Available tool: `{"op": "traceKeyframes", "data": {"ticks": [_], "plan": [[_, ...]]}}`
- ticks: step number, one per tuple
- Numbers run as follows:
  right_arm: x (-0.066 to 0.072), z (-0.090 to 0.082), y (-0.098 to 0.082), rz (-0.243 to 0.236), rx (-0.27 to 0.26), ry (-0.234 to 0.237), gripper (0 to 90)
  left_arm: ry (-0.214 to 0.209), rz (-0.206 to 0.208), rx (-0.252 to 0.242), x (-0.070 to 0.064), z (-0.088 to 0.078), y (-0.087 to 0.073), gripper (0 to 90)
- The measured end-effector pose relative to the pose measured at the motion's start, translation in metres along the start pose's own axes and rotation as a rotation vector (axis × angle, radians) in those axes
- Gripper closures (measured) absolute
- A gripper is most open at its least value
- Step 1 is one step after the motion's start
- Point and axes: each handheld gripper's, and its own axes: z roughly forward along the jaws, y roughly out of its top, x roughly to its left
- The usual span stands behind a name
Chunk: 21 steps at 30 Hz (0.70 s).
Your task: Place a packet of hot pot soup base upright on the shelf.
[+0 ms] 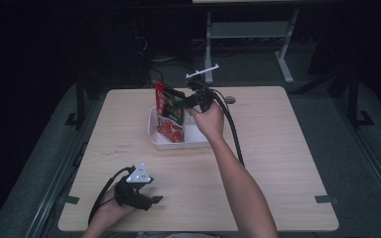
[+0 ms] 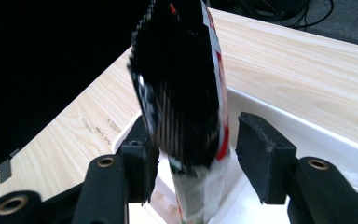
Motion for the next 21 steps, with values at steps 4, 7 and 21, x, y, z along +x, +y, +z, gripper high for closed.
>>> {"op": "traceKeyframes", "data": {"ticks": [4,7,21], "plan": [[-0.003,-0.009,-0.006,-0.006,-0.002,0.016,47.1,-0.006,0.003,0.003,-0.002,0.001,0.001,27.7],[-0.006,-0.015,-0.011,-0.005,0.0,0.023,46.4,-0.008,0.001,0.001,-0.002,0.001,0.001,27.7],[-0.012,-0.046,-0.034,-0.026,0.0,0.078,42.5,0.0,0.001,0.005,-0.001,0.001,0.001,27.6]]}}
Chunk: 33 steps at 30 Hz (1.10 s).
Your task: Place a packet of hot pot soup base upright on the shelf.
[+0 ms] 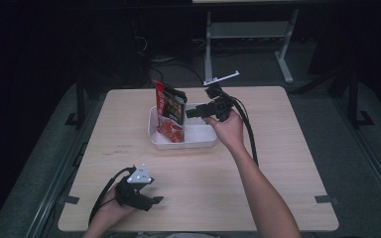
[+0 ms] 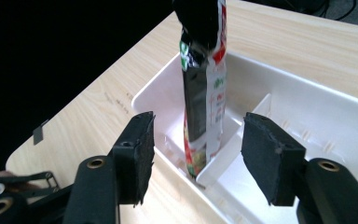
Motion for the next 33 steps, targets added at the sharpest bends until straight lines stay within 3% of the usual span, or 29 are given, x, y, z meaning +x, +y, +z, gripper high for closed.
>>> {"op": "traceKeyframes", "data": {"ticks": [9,14,18,33], "plan": [[-0.004,-0.019,-0.013,0.0,-0.012,0.032,41.5,0.008,0.006,-0.008,-0.002,-0.001,0.001,27.6],[-0.004,-0.026,-0.02,-0.013,-0.004,0.037,40.6,0.003,0.003,0.017,-0.001,0.002,-0.002,27.1],[-0.005,-0.031,-0.026,-0.02,0.002,0.048,38.9,0.012,-0.003,0.001,-0.001,0.0,-0.001,27.2],[-0.018,-0.055,-0.057,-0.024,0.007,0.034,34.5,0.011,-0.034,0.005,0.003,0.002,-0.004,27.1]]}}
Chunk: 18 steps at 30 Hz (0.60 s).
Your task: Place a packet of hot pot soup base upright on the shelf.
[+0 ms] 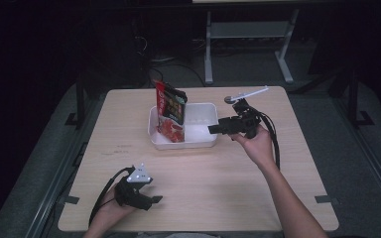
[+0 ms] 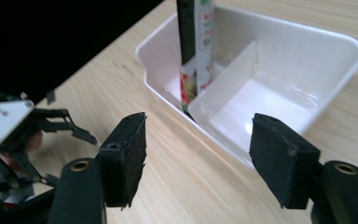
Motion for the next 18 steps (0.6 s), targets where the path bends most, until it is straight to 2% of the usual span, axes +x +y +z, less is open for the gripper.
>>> {"op": "traceKeyframes", "data": {"ticks": [5,10,18], "plan": [[-0.001,-0.007,-0.008,-0.005,-0.007,-0.011,33.3,-0.005,-0.004,0.002,0.0,0.002,0.0,27.0],[-0.006,-0.016,-0.019,0.005,-0.021,-0.021,32.4,0.012,0.009,-0.004,-0.002,0.002,0.002,27.2],[-0.018,-0.026,-0.043,0.042,-0.023,-0.021,31.9,0.017,0.009,-0.001,-0.002,0.002,0.002,27.2]]}}
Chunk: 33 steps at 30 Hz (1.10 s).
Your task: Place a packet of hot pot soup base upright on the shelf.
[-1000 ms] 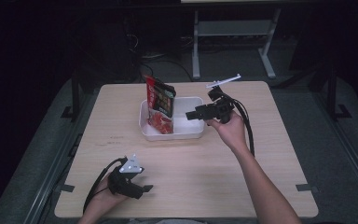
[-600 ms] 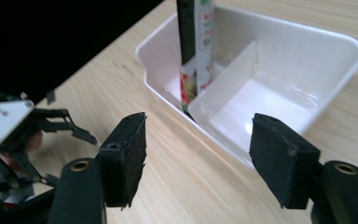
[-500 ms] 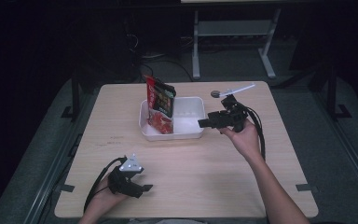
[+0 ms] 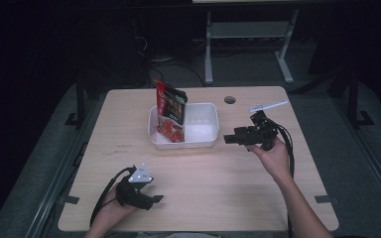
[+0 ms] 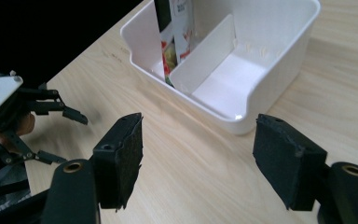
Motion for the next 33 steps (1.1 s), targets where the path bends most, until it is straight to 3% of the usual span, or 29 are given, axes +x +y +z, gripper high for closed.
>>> {"op": "traceKeyframes", "data": {"ticks": [19,33], "plan": [[-0.007,-0.022,-0.033,0.026,-0.017,-0.015,31.8,-0.001,0.002,-0.001,0.001,0.0,-0.001,27.2],[-0.015,-0.033,-0.07,0.049,-0.004,-0.021,31.9,-0.001,-0.011,-0.001,0.001,0.001,-0.002,27.1]]}}
